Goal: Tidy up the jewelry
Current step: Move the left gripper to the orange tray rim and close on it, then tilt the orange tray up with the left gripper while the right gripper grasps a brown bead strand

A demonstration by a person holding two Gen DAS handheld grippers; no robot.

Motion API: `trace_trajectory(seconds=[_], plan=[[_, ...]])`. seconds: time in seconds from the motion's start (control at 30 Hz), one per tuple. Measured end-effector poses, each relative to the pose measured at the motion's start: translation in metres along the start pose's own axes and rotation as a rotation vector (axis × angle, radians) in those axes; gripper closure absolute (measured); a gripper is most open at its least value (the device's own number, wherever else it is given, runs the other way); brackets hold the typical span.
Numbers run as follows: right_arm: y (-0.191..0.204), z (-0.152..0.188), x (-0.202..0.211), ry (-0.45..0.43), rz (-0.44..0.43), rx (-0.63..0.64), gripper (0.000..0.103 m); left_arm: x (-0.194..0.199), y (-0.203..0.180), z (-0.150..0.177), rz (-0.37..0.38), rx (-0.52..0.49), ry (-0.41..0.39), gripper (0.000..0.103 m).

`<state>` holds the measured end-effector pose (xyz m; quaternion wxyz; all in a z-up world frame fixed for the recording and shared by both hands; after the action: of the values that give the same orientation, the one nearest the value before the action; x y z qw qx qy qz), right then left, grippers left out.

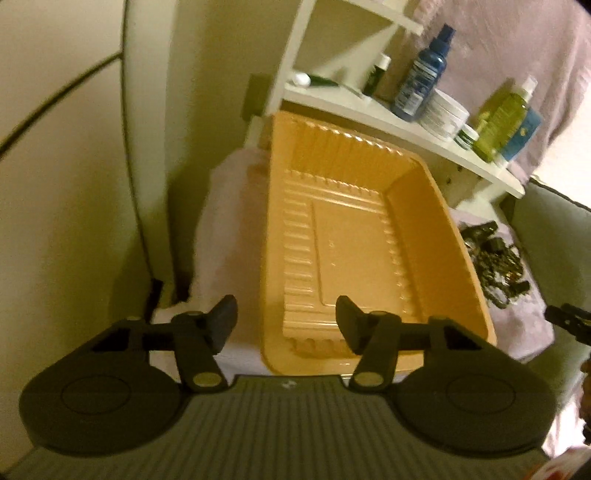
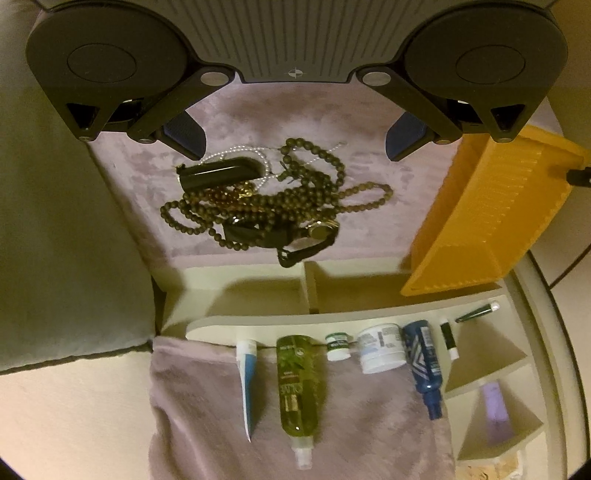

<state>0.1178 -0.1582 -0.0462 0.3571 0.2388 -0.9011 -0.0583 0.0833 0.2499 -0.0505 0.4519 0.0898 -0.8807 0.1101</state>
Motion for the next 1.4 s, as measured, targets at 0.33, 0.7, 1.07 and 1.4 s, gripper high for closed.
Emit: trace_trajectory(seconds=[0.33, 0.7, 1.07, 1.4], plan=[[0.002, -0.001, -0.013, 0.026, 0.005, -0.001, 0.0, -0.025, 0.002, -0.004, 0.032, -0.035, 0.056, 0.072], [-0.007, -0.001, -0.016, 0.024, 0.003, -0.026, 0.0, -0.024, -0.004, -0.008, -0.04, -0.051, 0.072, 0.091], [-0.021, 0.0, -0.006, -0.018, -0.011, -0.063, 0.0, 0.005, -0.037, -0.017, -0.158, -0.158, 0.009, 0.091], [-0.041, 0.009, 0.001, -0.043, -0.028, -0.085, 0.0, 0.03, -0.065, -0.016, -0.175, -0.132, -0.062, 0.092]])
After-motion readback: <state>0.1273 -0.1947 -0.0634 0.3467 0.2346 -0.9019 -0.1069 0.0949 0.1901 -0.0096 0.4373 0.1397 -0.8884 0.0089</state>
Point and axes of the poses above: each gripper's, at about its wrist camera, not at the fingertips, and x roughly against the way its jaws point, y to its left, z to its underside, the point moved 2 cm from there along -x, roughly the way its jaws point, and after that the axes turned 12 degrees about -z, right-handed, at the moved point
